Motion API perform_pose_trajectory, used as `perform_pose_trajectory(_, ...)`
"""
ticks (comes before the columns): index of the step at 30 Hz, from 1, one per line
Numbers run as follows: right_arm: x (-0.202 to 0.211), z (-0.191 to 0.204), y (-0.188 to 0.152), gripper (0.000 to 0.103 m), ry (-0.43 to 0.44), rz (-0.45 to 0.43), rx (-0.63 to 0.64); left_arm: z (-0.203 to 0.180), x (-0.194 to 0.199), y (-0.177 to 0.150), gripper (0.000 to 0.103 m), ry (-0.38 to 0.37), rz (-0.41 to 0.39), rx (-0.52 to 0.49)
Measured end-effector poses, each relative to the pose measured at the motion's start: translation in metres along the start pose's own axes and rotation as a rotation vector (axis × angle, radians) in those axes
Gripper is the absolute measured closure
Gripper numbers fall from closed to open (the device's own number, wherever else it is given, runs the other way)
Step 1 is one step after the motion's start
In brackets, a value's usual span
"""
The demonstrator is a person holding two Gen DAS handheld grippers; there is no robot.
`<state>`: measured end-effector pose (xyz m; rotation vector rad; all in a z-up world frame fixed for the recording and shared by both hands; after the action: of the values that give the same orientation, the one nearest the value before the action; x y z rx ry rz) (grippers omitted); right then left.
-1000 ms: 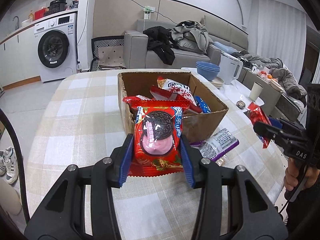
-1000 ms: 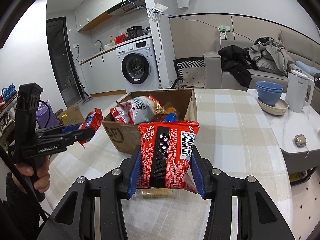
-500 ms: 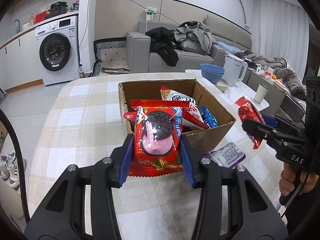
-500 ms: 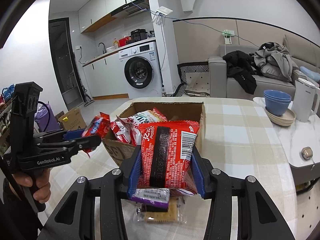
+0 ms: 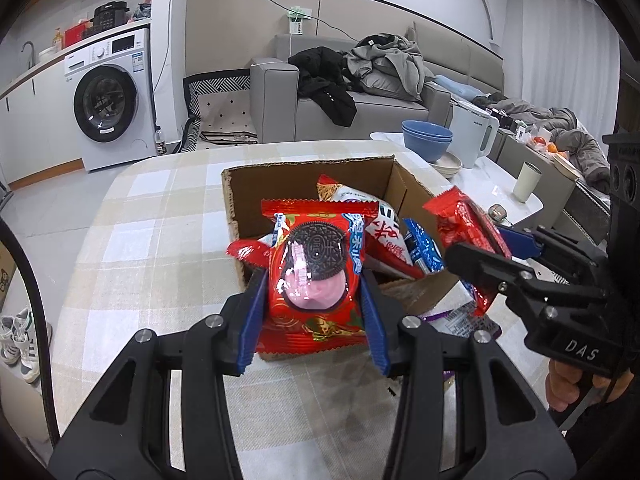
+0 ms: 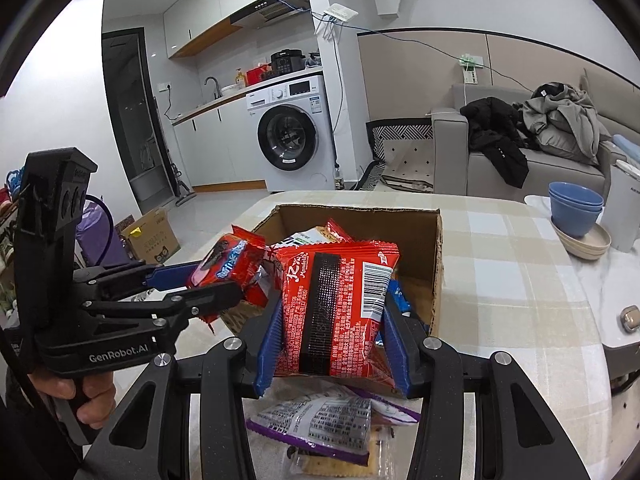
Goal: Organize snacks
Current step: 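Lift both held packs and carry them over the cardboard box, then open the right tool over the box while the left tool releases its Oreo pack inside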
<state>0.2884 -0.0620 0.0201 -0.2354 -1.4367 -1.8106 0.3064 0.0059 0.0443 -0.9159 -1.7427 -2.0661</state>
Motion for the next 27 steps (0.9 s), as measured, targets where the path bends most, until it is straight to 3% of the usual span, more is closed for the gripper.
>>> perform_pose_trajectory(12, -0.019, -0.019, 0.005, 0.057, -0.044, 0.017, -0.011, -0.002, -0.043, 0.02, 0.061, -0.015, -0.004, -0.013)
perform_pose_trajectory(27, -0.04, -0.022, 0.006, 0.057, -0.069, 0.044, 0.025, -0.007, -0.063, 0.021, 0.061, 0.004, 0.001, -0.056)
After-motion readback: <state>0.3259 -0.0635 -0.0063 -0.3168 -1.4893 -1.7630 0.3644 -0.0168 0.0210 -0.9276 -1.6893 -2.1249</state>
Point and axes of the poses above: each gripper's, at about its wrist camera, not at the fingertips, and x roughly against the way its jaws point, z to its left, y to its top, the point moved 9 cm from there along -x, roughly the way its jaws point, and after that the axes turned 15 degrees about -x, right-handed, at the moved point
